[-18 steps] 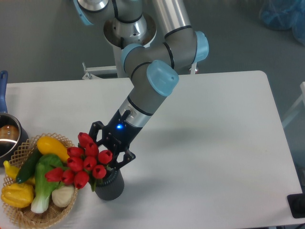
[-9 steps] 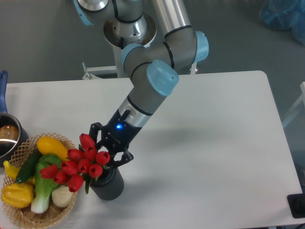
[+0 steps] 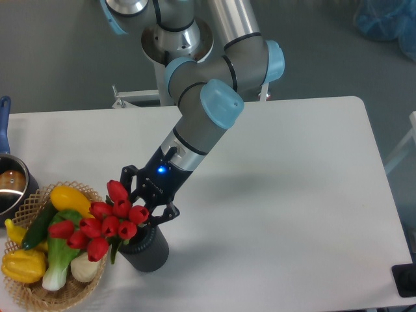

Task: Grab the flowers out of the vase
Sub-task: 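Close the gripper on the tulip stems, then lift the gripped tulips up and out of the black vase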

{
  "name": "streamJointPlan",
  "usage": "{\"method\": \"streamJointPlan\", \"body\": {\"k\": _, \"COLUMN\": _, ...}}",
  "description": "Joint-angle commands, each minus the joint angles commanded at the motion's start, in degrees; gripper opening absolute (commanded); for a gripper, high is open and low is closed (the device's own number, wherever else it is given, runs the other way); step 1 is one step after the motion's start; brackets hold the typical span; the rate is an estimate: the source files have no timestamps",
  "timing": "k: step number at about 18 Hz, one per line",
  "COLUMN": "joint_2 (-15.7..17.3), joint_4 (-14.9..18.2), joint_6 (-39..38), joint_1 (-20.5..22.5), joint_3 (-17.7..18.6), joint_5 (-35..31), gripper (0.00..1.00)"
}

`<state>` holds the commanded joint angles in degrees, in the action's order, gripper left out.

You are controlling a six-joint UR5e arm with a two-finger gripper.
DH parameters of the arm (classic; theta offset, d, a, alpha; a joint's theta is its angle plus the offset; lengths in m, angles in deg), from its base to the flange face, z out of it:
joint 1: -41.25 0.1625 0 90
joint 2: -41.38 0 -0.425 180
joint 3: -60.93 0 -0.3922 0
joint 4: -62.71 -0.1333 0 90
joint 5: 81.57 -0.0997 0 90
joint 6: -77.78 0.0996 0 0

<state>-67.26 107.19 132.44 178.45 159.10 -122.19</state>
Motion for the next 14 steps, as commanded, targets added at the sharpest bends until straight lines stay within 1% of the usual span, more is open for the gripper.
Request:
{"method": "streamJointPlan", "body": {"k": 3, "joint_2": 0.5, "joint_4": 0.0, "joint_6": 0.1, "joint_1": 0.3, "joint_3": 0.6, "joint_5": 0.4, "gripper": 0.37}}
{"method": "streamJointPlan", "body": {"k": 5, "joint_2": 1.7, "joint_4": 0.0, "joint_6": -0.1, "joint_1": 1.0, "joint_3": 0.6, "joint_5": 0.7, "gripper": 0.37}}
{"method": "streamJointPlan", "body": {"k": 10, "joint_2": 4.2, "joint_4": 0.0, "joint_6": -0.3, "joint_1": 3.3, "joint_3": 0.8, "joint_5": 4.7, "gripper": 0.37}}
{"method": "streamJointPlan", "body": {"k": 14, "joint_2": 6.3, "joint_4": 0.0, "joint_6": -2.7, "joint_1": 5.4, "joint_3": 0.8, "joint_5": 8.9, "gripper": 0.37}}
